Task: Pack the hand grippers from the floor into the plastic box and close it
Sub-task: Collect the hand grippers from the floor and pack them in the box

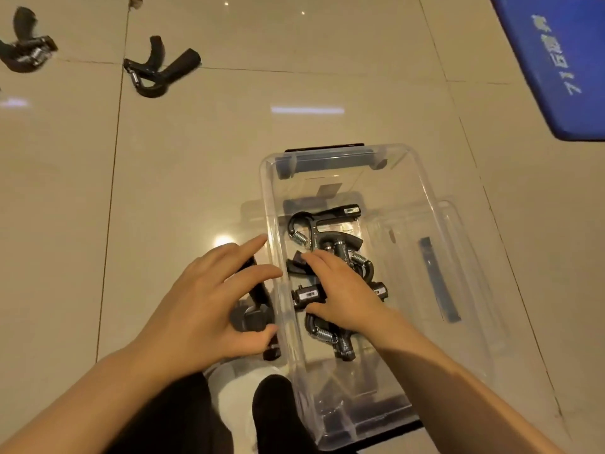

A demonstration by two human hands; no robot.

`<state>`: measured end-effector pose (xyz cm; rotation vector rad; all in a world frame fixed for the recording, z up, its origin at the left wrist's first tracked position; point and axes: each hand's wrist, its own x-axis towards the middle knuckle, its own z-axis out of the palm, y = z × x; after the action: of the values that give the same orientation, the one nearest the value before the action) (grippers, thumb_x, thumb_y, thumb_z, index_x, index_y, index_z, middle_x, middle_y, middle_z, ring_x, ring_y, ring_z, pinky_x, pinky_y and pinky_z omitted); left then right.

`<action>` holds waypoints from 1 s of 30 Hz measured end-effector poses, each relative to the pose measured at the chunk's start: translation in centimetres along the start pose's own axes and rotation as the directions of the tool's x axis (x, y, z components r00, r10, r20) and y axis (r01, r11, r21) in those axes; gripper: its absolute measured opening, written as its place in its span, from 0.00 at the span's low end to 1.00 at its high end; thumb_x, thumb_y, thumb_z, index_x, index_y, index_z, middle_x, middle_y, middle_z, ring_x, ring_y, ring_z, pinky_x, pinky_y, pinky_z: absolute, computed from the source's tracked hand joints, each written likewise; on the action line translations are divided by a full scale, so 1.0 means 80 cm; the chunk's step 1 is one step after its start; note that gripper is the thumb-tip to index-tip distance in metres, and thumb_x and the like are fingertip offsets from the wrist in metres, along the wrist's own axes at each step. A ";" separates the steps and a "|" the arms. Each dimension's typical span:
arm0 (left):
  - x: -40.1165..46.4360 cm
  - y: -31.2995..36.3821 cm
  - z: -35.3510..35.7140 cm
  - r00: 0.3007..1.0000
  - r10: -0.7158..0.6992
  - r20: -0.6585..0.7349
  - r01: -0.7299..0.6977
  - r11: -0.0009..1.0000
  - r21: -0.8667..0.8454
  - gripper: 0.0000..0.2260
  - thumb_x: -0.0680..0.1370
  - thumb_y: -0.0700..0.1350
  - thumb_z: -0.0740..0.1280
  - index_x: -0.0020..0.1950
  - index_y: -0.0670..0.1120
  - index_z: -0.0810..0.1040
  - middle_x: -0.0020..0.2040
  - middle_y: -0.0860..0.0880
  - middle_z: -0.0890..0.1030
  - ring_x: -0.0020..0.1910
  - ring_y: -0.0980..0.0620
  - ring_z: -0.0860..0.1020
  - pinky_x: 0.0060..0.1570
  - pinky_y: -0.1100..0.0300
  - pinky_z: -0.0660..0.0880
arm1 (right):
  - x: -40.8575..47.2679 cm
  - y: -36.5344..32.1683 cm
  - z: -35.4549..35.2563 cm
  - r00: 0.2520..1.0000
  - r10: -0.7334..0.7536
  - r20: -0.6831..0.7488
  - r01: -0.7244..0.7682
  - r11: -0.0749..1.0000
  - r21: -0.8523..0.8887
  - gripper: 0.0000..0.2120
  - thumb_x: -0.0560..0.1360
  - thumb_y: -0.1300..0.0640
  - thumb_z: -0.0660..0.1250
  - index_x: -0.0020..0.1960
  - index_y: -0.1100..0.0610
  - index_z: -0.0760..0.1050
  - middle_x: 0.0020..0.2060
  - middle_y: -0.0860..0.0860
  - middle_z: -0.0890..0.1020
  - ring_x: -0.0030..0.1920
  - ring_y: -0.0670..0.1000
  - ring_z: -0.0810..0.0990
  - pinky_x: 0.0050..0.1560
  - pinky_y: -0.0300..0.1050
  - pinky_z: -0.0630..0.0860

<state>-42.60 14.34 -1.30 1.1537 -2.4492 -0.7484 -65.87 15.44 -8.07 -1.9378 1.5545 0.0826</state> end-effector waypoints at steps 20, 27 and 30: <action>0.007 0.010 0.001 0.998 0.033 0.061 -0.036 0.998 0.052 0.25 0.64 0.63 0.64 0.60 0.57 0.71 0.71 0.55 0.68 0.58 0.50 0.72 0.50 0.55 0.66 | 0.028 0.007 0.013 0.983 -0.160 0.086 0.175 0.960 -0.216 0.44 0.67 0.50 0.74 0.75 0.56 0.54 0.71 0.54 0.61 0.70 0.56 0.60 0.69 0.52 0.56; -0.007 0.005 -0.049 0.970 -0.148 -0.194 0.141 0.989 -0.047 0.24 0.64 0.60 0.69 0.57 0.50 0.79 0.65 0.50 0.75 0.60 0.51 0.75 0.58 0.52 0.72 | 0.003 -0.010 -0.021 0.999 0.001 -0.047 0.004 0.994 0.113 0.37 0.70 0.48 0.72 0.74 0.51 0.59 0.72 0.49 0.62 0.71 0.49 0.61 0.71 0.49 0.62; -0.003 0.008 -0.075 0.940 -0.195 -0.281 0.204 0.979 0.001 0.24 0.66 0.58 0.69 0.57 0.46 0.80 0.64 0.48 0.76 0.57 0.48 0.77 0.53 0.46 0.77 | -0.029 -0.043 -0.050 0.898 0.150 -0.414 0.009 0.933 0.359 0.19 0.73 0.51 0.69 0.62 0.51 0.74 0.59 0.46 0.73 0.56 0.41 0.72 0.56 0.34 0.71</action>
<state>-39.80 12.97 3.90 1.4296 -2.1391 -0.5594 -64.81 15.66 -2.41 -1.6778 1.7767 -0.6046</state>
